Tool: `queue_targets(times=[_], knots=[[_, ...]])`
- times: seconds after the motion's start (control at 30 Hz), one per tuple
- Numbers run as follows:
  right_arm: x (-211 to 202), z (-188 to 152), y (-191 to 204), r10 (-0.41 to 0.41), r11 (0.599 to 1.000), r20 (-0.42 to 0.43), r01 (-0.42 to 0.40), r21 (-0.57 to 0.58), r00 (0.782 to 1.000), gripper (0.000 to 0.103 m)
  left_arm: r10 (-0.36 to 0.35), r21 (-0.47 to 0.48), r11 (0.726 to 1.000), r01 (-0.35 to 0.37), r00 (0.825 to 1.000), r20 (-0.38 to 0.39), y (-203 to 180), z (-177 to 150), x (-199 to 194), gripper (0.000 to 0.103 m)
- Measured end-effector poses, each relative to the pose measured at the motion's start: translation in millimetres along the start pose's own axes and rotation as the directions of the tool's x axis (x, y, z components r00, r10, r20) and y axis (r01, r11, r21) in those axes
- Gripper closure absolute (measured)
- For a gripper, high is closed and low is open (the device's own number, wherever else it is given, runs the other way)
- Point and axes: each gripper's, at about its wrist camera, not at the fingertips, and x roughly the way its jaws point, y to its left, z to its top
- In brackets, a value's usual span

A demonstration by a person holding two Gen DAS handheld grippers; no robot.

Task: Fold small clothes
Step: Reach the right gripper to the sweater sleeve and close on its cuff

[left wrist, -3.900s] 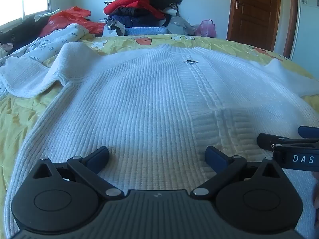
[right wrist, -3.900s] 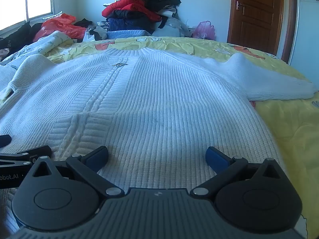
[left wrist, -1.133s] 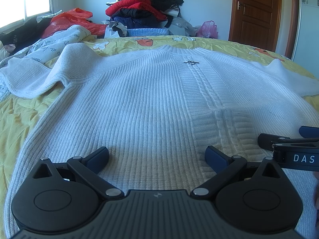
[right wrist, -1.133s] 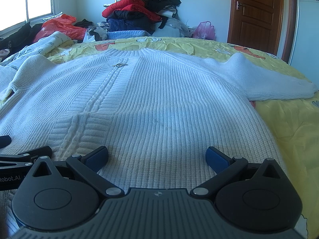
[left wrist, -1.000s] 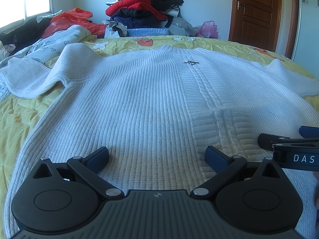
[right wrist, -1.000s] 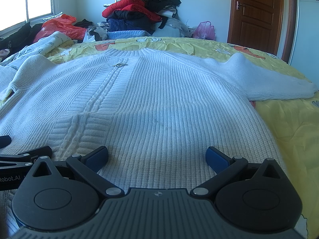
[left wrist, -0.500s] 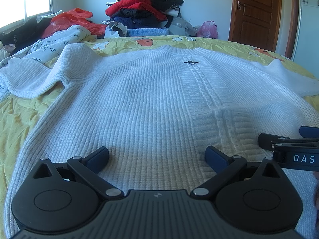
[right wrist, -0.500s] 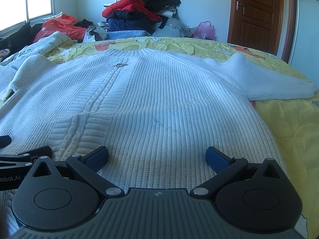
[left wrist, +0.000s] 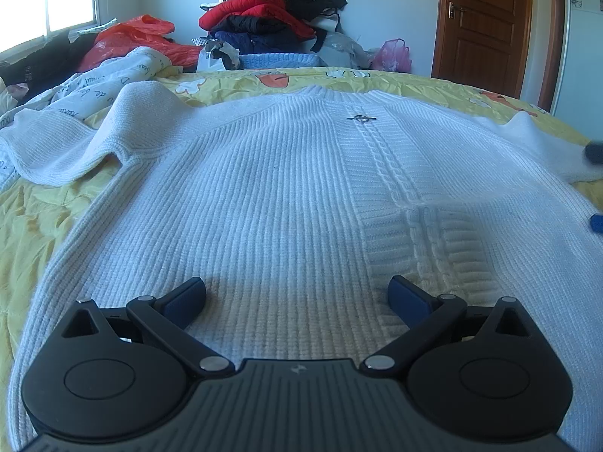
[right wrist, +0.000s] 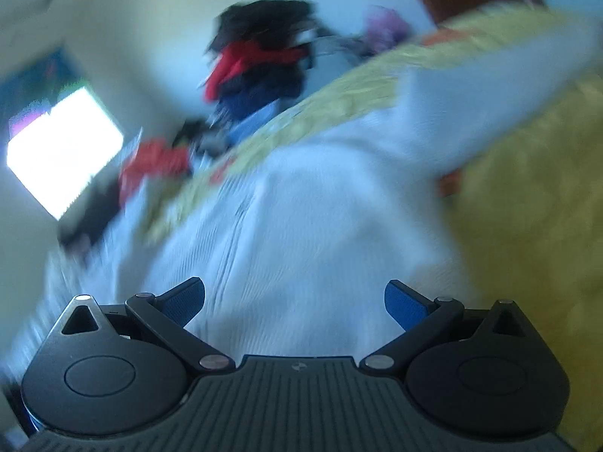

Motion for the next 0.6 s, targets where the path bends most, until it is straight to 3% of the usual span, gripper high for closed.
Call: queue_targets(times=[0.07, 0.17, 0.37, 0.5, 0.6], knots=[[-9.3, 27.2, -32.7, -0.015, 0.994, 0.045, 0.010, 0.107, 0.999, 0.004, 0.000, 0.000, 1.000, 0.000, 1.000, 0.000, 0.0, 0.0, 0.1, 0.000], [-24.9, 63.8, -74.2, -0.095, 0.984, 0.164, 0.067, 0.167, 0.982, 0.009, 0.000, 0.000, 1.000, 0.000, 1.000, 0.000, -0.1, 0.0, 0.1, 0.000], [-23.8, 129.0, -159.1, -0.313, 0.922, 0.269, 0.224, 0.314, 0.911, 0.023, 0.000, 0.000, 1.000, 0.000, 1.000, 0.000, 0.1, 0.0, 0.2, 0.000], [-7.9, 150.1, -206.7, -0.367, 0.871, 0.284, 0.220, 0.440, 0.886, 0.027, 0.000, 0.000, 1.000, 0.000, 1.000, 0.000, -0.1, 0.0, 0.0, 0.000], [1.6, 160.6, -224.8, -0.365, 0.867, 0.316, 0.197, 0.458, 0.876, 0.028, 0.000, 0.000, 1.000, 0.000, 1.000, 0.000, -0.1, 0.0, 0.1, 0.000]])
